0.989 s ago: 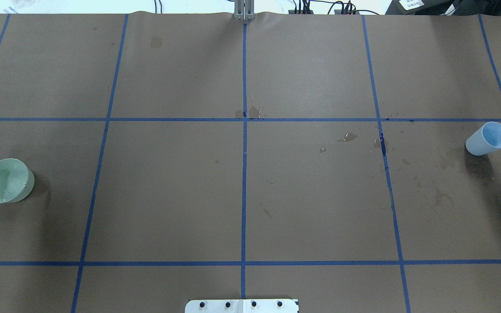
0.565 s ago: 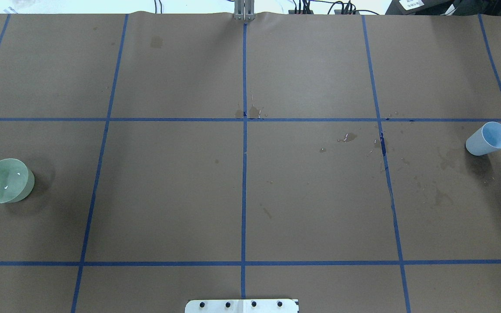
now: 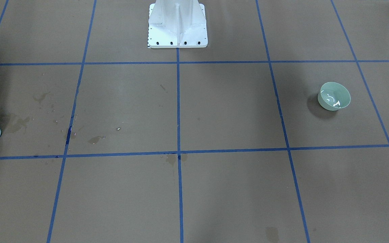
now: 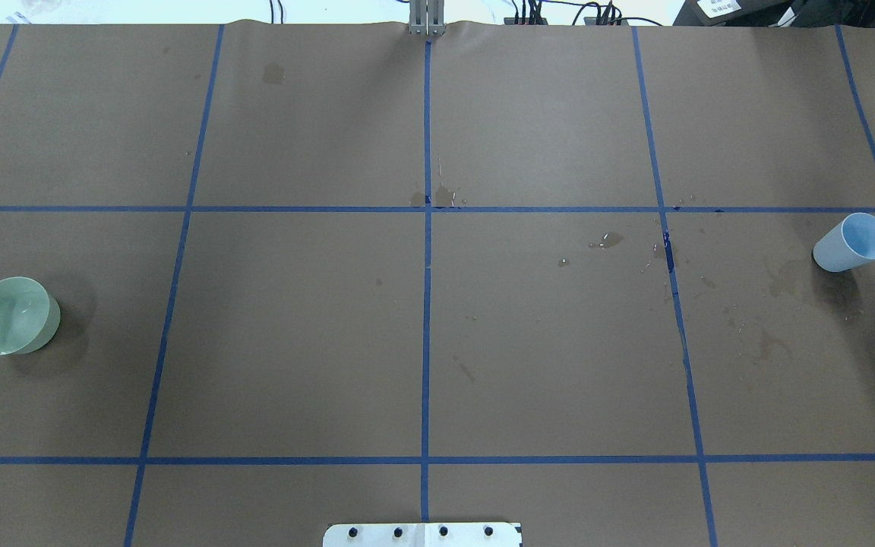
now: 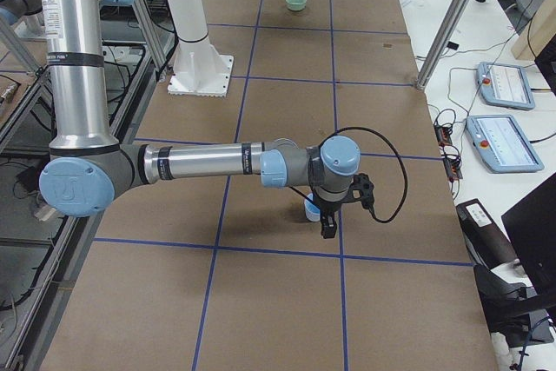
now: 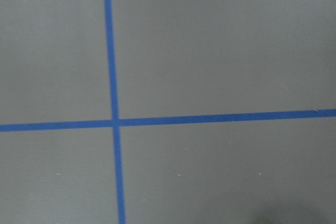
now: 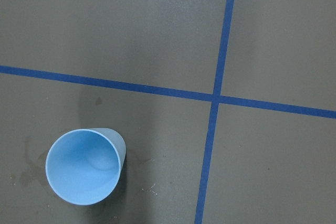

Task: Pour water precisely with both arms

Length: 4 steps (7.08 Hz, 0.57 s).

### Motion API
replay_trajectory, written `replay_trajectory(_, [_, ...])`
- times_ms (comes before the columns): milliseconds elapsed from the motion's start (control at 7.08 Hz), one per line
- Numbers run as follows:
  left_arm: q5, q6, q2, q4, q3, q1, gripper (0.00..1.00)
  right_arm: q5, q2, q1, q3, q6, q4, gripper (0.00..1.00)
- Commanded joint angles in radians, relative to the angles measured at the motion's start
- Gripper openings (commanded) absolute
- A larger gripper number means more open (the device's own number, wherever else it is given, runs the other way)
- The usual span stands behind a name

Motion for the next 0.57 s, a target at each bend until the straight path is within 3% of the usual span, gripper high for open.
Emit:
replay_trajectory(0, [-0.005,0.027,0.061,0.0,-0.003,-0.025,1.0,0.02,-0.004,0.004,0.002,0.0,-0.002,0.99])
replay_trajectory(424, [-0.007,0.079,0.113,-0.002,-0.012,-0.058,1.0,0.045,-0.025,0.035,0.039,0.005,-0.005,0.99])
